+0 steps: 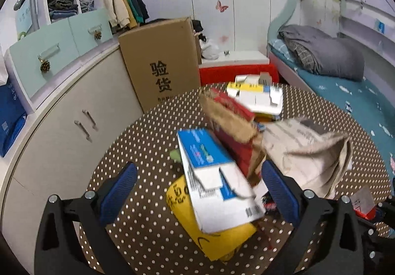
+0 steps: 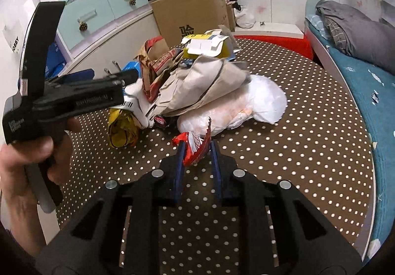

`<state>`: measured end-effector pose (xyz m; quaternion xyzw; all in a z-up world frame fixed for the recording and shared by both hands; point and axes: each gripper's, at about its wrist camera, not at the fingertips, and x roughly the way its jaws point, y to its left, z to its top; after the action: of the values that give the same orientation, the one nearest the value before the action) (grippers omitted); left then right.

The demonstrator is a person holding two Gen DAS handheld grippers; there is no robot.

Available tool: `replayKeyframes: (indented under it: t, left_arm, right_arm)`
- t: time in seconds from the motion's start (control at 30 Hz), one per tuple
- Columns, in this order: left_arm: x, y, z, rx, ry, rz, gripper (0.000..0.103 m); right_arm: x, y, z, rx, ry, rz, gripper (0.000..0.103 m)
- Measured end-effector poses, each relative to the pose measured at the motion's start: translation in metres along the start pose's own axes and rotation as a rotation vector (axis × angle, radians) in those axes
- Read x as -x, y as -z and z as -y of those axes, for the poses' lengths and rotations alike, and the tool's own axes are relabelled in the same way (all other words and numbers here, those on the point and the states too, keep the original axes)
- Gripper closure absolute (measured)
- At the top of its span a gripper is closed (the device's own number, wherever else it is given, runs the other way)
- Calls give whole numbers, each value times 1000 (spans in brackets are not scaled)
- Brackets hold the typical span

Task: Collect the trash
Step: 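Carry both items to the wastebasket and open both tools to drop them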

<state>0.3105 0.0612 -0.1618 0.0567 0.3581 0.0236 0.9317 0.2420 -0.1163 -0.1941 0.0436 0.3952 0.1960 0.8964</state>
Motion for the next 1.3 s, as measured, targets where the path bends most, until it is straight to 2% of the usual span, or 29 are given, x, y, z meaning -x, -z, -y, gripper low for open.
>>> replayKeyframes:
  t: [0.27,0.3,0.33,0.37,0.4,0.43,0.5,0.87,1.1,1.3]
  left_arm:
    - [-23,-26,20,-30,6,19,5]
    - [-27,-28,22,-35,5,22,16]
    - [-31,-30,23,-41,17,19,50]
    - [-36,-31,23,-37,31,2,63]
    - [-38,-32,19,-3,75,-1,68]
    - [-37,-32,17,15,87,7,78]
    - [-31,-32,14,31,102,30,86]
    - [41,-40,18,59,192,208,87]
    - [90,-46,62,38,331,271,87]
    - [112,-46,124,-10,456,263,87]
  right_arm:
    - [12,-5,12,-26,13,30,83]
    - [14,-6,14,-30,16,36,83]
    - [17,-6,17,-33,21,41,83]
    - [20,-6,19,-36,24,44,83]
    - [22,-6,23,-41,28,49,83]
    - [24,-7,26,-49,29,53,83]
    - [31,-8,35,-65,36,69,83]
    - [83,-14,79,-126,65,196,83]
    - [122,-13,122,-175,125,263,83]
    - [157,0,172,-248,208,304,83]
